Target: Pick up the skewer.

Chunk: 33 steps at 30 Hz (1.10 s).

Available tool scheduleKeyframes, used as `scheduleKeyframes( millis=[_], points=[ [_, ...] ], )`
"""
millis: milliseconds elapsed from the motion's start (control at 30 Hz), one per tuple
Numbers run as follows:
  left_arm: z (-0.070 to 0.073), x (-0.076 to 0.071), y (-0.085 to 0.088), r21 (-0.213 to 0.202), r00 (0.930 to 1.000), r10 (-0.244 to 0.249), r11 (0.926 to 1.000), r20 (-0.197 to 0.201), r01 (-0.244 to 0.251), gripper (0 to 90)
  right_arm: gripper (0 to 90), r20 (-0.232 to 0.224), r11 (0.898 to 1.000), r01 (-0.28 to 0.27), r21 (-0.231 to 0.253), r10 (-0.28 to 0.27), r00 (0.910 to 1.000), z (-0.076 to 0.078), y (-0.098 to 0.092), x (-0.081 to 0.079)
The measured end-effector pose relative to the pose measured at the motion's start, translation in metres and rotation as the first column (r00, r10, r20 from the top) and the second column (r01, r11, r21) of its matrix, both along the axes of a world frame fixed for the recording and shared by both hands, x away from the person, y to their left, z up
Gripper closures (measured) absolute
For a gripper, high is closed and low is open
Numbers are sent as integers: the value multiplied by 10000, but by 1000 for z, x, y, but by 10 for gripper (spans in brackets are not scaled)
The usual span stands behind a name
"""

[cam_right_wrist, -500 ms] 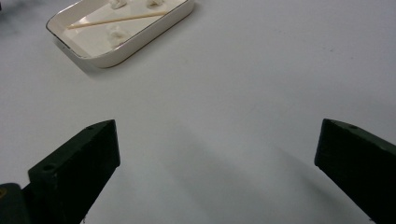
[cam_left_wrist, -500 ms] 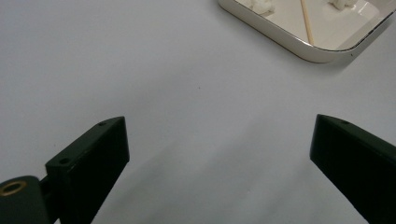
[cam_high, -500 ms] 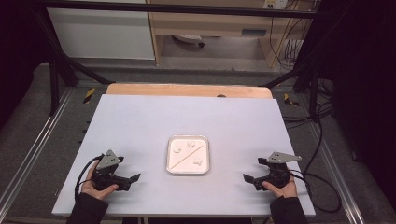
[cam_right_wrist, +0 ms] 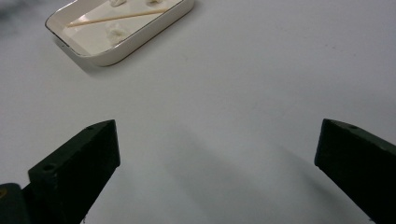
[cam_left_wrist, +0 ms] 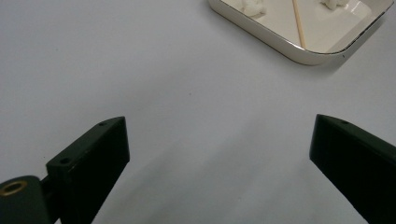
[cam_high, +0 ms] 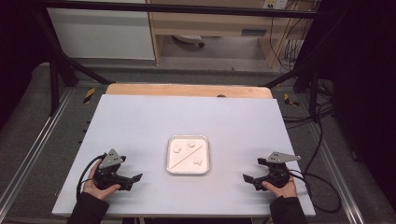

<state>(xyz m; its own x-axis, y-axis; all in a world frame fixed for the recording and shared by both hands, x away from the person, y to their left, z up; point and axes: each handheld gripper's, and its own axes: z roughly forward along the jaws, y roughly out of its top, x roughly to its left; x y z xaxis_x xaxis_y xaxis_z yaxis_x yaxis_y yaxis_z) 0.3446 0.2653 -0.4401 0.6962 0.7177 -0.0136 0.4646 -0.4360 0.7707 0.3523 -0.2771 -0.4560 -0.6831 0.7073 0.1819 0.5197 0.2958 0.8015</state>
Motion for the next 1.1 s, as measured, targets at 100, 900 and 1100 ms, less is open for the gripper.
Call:
scheduleKeyframes(
  millis=[100,900,1100],
  points=[
    [1,1,-1,7,10000,21,10000,-13,-21,49,7,-12,10000,10,-35,-10,10000,0,0,0],
    [13,6,-24,328,10000,-35,9995,59,33,55,8,-14,10000,4,-39,-4,10000,0,0,1],
    [17,6,-31,425,10000,-25,9991,42,24,55,7,-65,10000,-10,-55,9,10000,0,0,0]
  ],
)
